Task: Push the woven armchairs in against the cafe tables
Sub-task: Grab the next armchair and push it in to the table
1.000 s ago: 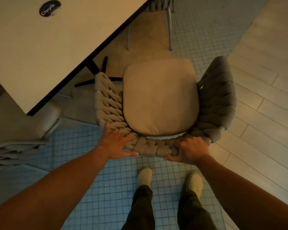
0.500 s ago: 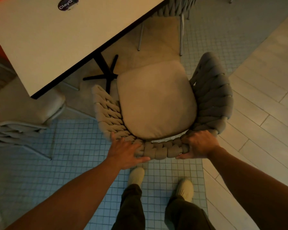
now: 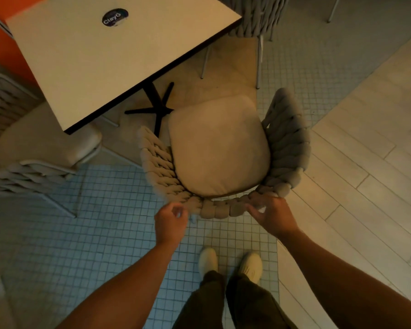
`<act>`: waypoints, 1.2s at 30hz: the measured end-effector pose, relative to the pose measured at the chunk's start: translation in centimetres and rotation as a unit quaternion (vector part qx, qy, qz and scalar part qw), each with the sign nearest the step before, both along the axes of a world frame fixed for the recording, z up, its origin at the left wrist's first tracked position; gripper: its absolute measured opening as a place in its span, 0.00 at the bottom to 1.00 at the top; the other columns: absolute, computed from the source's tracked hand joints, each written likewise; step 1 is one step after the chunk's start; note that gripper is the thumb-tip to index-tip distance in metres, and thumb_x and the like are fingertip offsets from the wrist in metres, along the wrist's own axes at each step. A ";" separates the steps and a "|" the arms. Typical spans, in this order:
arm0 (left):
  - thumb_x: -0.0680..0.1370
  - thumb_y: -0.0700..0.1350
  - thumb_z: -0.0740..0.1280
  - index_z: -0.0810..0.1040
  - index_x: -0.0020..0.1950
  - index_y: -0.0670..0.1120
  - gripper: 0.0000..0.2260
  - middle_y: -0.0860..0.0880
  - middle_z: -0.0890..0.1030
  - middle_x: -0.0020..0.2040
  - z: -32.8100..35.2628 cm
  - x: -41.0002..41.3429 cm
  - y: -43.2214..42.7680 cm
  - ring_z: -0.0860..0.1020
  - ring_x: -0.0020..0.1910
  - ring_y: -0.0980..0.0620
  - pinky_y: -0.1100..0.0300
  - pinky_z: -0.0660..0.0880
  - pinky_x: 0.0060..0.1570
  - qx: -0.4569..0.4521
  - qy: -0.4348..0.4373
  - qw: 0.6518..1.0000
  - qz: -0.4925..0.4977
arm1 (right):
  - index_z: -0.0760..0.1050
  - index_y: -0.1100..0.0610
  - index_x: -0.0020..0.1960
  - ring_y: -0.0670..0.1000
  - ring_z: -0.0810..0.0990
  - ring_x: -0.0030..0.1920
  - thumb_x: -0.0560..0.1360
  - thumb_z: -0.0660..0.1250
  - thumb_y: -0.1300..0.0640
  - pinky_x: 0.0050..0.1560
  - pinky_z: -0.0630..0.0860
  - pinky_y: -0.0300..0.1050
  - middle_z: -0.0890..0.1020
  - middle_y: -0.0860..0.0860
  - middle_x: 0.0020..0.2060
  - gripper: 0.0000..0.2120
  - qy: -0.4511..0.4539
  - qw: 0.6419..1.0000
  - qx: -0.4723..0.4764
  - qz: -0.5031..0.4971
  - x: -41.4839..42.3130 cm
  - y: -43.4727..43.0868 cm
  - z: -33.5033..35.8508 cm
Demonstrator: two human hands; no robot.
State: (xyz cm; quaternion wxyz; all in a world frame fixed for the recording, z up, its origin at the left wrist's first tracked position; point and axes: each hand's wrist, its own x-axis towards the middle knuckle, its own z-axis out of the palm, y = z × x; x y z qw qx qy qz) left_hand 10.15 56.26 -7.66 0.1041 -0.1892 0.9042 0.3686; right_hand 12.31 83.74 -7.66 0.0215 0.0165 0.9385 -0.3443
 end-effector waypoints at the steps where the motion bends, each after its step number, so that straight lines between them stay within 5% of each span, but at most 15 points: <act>1: 0.77 0.44 0.70 0.83 0.49 0.43 0.06 0.47 0.83 0.44 0.2 0.0 0.0 0.82 0.45 0.48 0.65 0.73 0.36 0.019 -0.031 0.998 0.060 | 0.84 0.54 0.43 0.43 0.76 0.33 0.74 0.75 0.54 0.36 0.64 0.27 0.84 0.47 0.35 0.04 -0.027 0.998 -0.003 -0.065 0.4 -0.7 0.6; 5: 0.75 0.54 0.71 0.81 0.44 0.41 0.16 0.40 0.84 0.48 -2.1 -0.9 0.2 0.83 0.43 0.43 0.47 0.84 0.44 0.165 -0.215 0.932 0.241 | 0.78 0.57 0.36 0.53 0.81 0.35 0.75 0.71 0.48 0.37 0.78 0.46 0.81 0.52 0.30 0.15 -0.220 0.923 -0.081 -0.306 0.0 -1.5 0.2; 7: 0.76 0.53 0.73 0.79 0.55 0.38 0.19 0.38 0.81 0.54 -2.8 -1.5 0.5 0.83 0.49 0.41 0.48 0.83 0.42 0.285 -0.246 0.880 0.288 | 0.80 0.60 0.45 0.56 0.85 0.36 0.72 0.73 0.44 0.40 0.83 0.51 0.84 0.56 0.34 0.19 -0.269 0.865 -0.154 -0.395 -0.9 -1.6 -0.8; 10: 0.77 0.49 0.73 0.76 0.65 0.40 0.22 0.38 0.78 0.60 -3.0 -2.4 1.1 0.81 0.57 0.36 0.47 0.82 0.44 0.379 -0.241 0.841 0.300 | 0.72 0.64 0.59 0.57 0.86 0.33 0.66 0.80 0.45 0.31 0.83 0.48 0.84 0.61 0.42 0.32 -0.298 0.767 -0.307 -0.478 -1.7 -1.7 -2.5; 15: 0.76 0.46 0.74 0.72 0.70 0.47 0.24 0.38 0.79 0.63 -4.3 -3.6 2.2 0.81 0.54 0.38 0.44 0.83 0.36 0.402 -0.212 0.832 0.318 | 0.69 0.61 0.60 0.62 0.82 0.46 0.74 0.74 0.59 0.41 0.83 0.58 0.77 0.61 0.51 0.19 -0.312 0.703 -0.427 -0.476 -3.3 -2.1 -3.4; 19: 0.72 0.41 0.77 0.66 0.72 0.56 0.33 0.40 0.79 0.61 -5.6 -3.8 2.5 0.83 0.50 0.38 0.33 0.81 0.37 0.397 -0.167 0.825 0.367 | 0.66 0.61 0.64 0.62 0.80 0.49 0.76 0.71 0.62 0.42 0.83 0.59 0.75 0.60 0.57 0.21 -0.322 0.689 -0.457 -0.461 -3.6 -1.6 -4.2; 24: 0.79 0.39 0.70 0.70 0.70 0.47 0.21 0.39 0.80 0.61 -5.5 -3.9 2.7 0.82 0.55 0.36 0.34 0.82 0.42 0.375 -0.187 0.843 0.338 | 0.67 0.61 0.58 0.61 0.79 0.50 0.78 0.68 0.64 0.47 0.83 0.60 0.74 0.60 0.57 0.13 -0.332 0.691 -0.459 -0.450 -4.0 -1.4 -4.4; 28: 0.76 0.38 0.72 0.71 0.69 0.50 0.23 0.37 0.80 0.63 -6.5 -3.6 3.3 0.83 0.51 0.34 0.38 0.81 0.35 0.375 -0.174 0.835 0.362 | 0.65 0.61 0.67 0.61 0.79 0.48 0.78 0.69 0.63 0.38 0.83 0.56 0.72 0.60 0.59 0.21 -0.334 0.706 -0.433 -0.450 -4.5 -0.3 -4.3; 36: 0.78 0.36 0.70 0.69 0.70 0.48 0.23 0.37 0.80 0.61 -5.1 -2.4 7.5 0.83 0.48 0.35 0.41 0.81 0.32 0.384 -0.130 0.811 0.422 | 0.67 0.59 0.59 0.63 0.81 0.47 0.77 0.70 0.63 0.41 0.83 0.59 0.75 0.62 0.58 0.15 -0.358 0.749 -0.386 -0.402 -6.3 3.3 -4.3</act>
